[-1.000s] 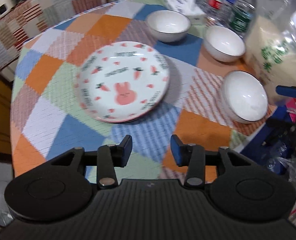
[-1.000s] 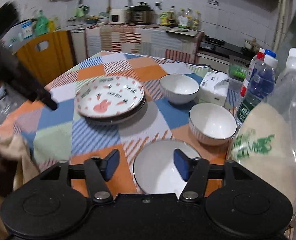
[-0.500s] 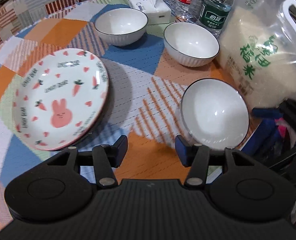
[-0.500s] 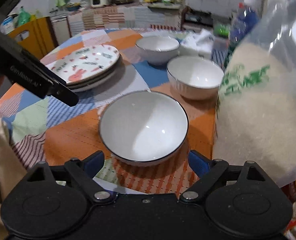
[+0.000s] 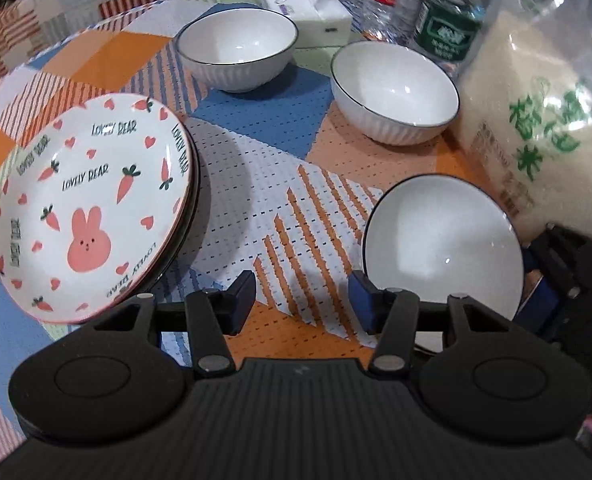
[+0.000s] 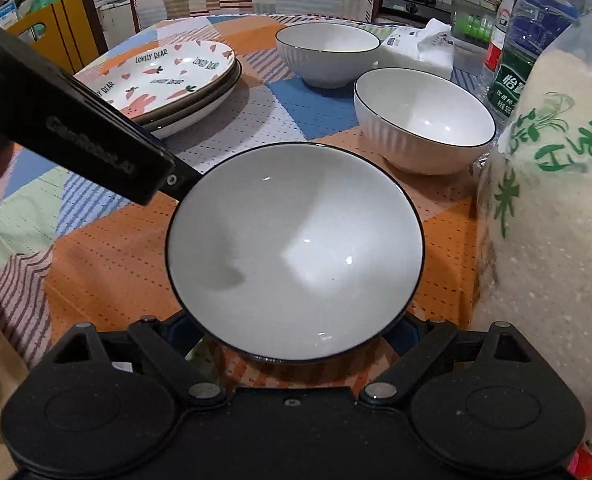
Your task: Organize plates and bowls
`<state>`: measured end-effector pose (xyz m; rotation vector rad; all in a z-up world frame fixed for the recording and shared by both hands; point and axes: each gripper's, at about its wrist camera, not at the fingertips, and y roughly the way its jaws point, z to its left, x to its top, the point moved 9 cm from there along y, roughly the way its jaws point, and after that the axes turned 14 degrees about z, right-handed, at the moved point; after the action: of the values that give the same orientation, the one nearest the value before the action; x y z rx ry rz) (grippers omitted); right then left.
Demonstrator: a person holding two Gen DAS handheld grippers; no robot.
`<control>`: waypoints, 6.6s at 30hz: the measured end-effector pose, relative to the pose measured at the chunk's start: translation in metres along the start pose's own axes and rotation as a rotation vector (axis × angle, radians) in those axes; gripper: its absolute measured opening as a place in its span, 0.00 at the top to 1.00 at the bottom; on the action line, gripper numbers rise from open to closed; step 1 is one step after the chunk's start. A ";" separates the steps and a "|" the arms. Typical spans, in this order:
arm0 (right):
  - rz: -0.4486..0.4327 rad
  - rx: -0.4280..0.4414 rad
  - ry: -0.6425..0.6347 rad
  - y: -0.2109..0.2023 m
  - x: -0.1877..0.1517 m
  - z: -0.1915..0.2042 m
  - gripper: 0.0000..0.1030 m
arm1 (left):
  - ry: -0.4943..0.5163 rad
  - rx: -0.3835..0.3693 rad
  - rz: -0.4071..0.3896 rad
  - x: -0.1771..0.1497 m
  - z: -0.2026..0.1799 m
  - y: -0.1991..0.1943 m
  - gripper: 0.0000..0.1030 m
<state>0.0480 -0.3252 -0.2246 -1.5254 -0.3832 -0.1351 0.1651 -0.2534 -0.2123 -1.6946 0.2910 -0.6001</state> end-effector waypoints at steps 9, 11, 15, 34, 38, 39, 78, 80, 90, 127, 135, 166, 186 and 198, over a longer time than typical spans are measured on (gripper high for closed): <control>-0.016 0.023 0.008 0.002 0.002 -0.002 0.09 | -0.057 -0.149 -0.075 0.009 0.001 -0.012 0.51; -0.015 0.014 0.004 0.003 0.003 -0.001 0.09 | -0.073 -0.206 -0.081 0.008 -0.003 -0.014 0.50; -0.014 0.011 0.003 0.003 0.003 -0.001 0.09 | 0.009 -0.178 -0.066 0.006 -0.019 -0.009 0.52; 0.024 0.075 -0.099 -0.019 0.012 0.026 0.14 | -0.077 -0.175 0.053 -0.010 0.012 -0.009 0.92; 0.015 0.095 -0.160 -0.023 0.018 0.048 0.14 | -0.090 -0.152 0.066 -0.021 0.030 -0.018 0.92; 0.015 0.098 -0.179 -0.021 0.020 0.053 0.14 | -0.093 -0.145 0.069 -0.023 0.034 -0.019 0.92; -0.140 0.065 -0.126 -0.063 0.024 0.039 0.13 | -0.012 -0.128 -0.008 -0.012 0.050 -0.061 0.88; -0.174 0.063 -0.077 -0.074 0.026 0.030 0.13 | -0.002 -0.132 -0.033 -0.004 0.045 -0.070 0.86; -0.329 0.001 0.100 -0.107 0.049 0.001 0.30 | -0.014 -0.211 -0.084 0.044 0.024 -0.078 0.83; -0.300 -0.068 0.479 0.038 0.091 -0.047 0.14 | -0.143 -0.358 0.072 0.155 -0.005 0.062 0.91; -0.321 -0.057 0.477 0.035 0.087 -0.046 0.13 | -0.201 -0.365 0.113 0.156 0.016 0.064 0.93; -0.451 -0.106 0.307 -0.048 0.094 -0.018 0.13 | -0.059 -0.352 -0.047 0.113 0.015 -0.059 0.91; -0.403 0.062 0.045 -0.089 0.048 0.055 0.12 | -0.160 -0.358 0.046 -0.002 0.044 -0.081 0.91; -0.245 0.126 0.004 -0.049 0.040 0.088 0.12 | -0.185 -0.269 0.162 -0.026 0.060 -0.047 0.92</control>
<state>0.0551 -0.2348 -0.1657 -1.3506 -0.5649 -0.3007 0.1695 -0.1804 -0.1795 -1.9474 0.3854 -0.2906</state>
